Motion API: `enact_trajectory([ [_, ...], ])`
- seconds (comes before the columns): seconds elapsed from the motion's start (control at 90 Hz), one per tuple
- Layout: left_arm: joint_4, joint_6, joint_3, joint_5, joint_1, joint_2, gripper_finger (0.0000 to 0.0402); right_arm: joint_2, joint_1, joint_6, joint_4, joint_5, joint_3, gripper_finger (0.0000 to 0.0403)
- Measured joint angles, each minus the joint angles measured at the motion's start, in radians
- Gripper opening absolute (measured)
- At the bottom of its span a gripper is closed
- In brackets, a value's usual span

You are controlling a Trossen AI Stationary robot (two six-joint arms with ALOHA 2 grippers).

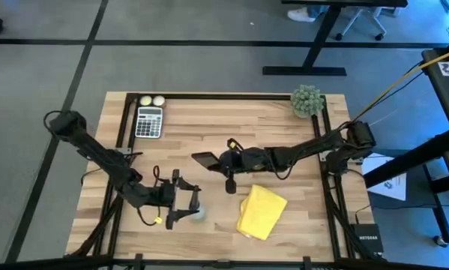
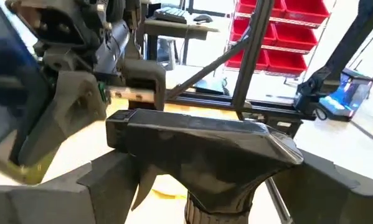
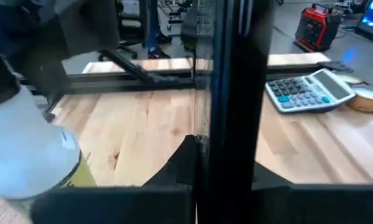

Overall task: Apply microfiber cloth
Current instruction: Spray the front of the black cellphone with green spray bottle

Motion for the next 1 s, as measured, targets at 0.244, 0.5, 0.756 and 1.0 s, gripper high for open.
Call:
enact_trajectory([
  [0.244,-0.163,-0.039,0.000,0.003,-0.022,-0.056,0.0316,-0.069,-0.001,0.011,-0.110,0.007,0.000,0.0007],
  [0.5,-0.190,-0.040,0.000,0.002,-0.023,-0.056,0.0317,-0.066,0.000,0.057,-0.228,0.008,-0.001,0.0007],
  [0.756,-0.194,-0.092,0.000,0.003,-0.023,-0.056,0.0317,-0.063,0.001,0.052,-0.208,0.008,-0.001,0.0007],
  [1.0,-0.166,-0.067,0.000,-0.006,-0.015,-0.055,0.0317,-0.063,0.001,0.042,-0.210,0.008,-0.001,0.0007],
])
